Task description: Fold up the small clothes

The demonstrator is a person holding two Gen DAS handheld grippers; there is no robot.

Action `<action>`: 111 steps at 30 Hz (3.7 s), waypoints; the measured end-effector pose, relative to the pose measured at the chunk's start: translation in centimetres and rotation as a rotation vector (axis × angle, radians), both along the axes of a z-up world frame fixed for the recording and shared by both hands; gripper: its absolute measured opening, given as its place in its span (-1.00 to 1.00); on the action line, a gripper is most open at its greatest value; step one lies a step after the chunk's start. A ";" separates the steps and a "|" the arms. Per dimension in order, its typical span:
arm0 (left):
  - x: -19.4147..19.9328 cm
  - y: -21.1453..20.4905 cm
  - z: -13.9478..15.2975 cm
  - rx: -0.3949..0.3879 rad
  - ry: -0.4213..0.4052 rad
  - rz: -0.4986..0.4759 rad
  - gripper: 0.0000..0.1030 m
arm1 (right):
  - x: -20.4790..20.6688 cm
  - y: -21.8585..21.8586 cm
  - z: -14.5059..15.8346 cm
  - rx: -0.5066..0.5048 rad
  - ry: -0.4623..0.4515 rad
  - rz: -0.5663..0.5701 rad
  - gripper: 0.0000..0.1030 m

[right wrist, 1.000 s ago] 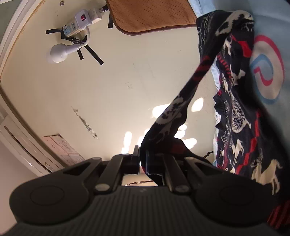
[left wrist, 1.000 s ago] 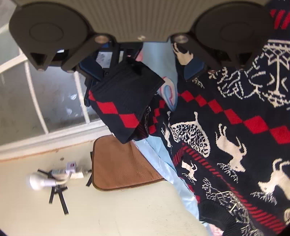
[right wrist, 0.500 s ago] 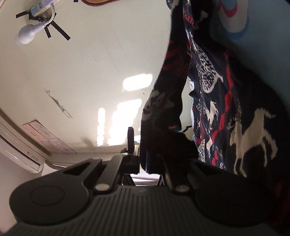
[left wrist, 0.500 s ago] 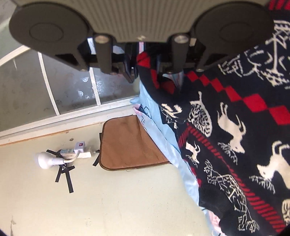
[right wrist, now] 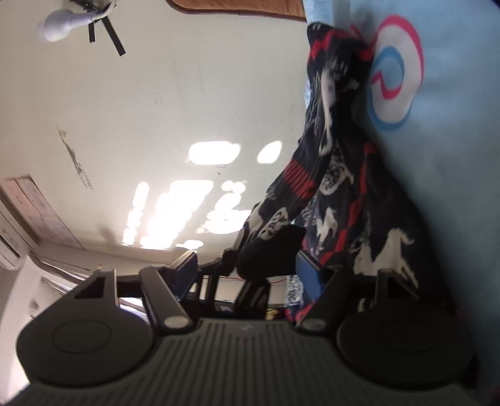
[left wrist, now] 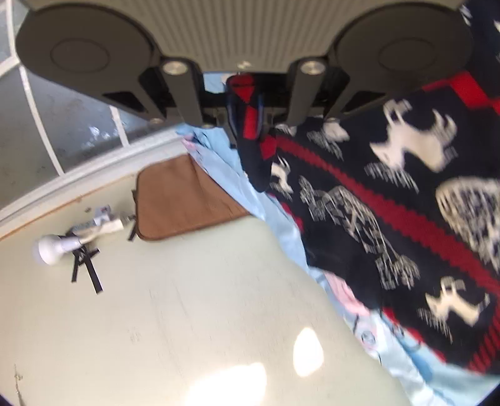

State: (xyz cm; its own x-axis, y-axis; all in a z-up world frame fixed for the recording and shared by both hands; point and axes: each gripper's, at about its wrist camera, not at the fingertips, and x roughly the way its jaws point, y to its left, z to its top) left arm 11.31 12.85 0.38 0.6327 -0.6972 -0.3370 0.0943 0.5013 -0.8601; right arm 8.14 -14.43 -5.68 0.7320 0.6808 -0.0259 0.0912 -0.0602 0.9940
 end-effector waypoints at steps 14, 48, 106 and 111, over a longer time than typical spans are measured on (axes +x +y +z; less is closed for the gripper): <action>2.9 9.3 -0.6 0.283 0.098 0.231 -0.11 | -0.4 1.7 -0.3 -0.163 -0.043 0.062 0.24; -18.9 25.0 -1.5 0.188 0.014 0.532 0.27 | 18.7 31.0 8.6 -1.654 -0.813 0.445 -0.83; -15.6 20.3 1.4 0.188 -0.105 0.401 0.45 | 19.6 11.8 18.2 -1.181 -0.541 0.139 -0.47; -10.6 18.5 3.8 0.319 -0.184 0.306 0.63 | 22.5 15.0 10.6 -1.234 -0.391 0.416 -0.14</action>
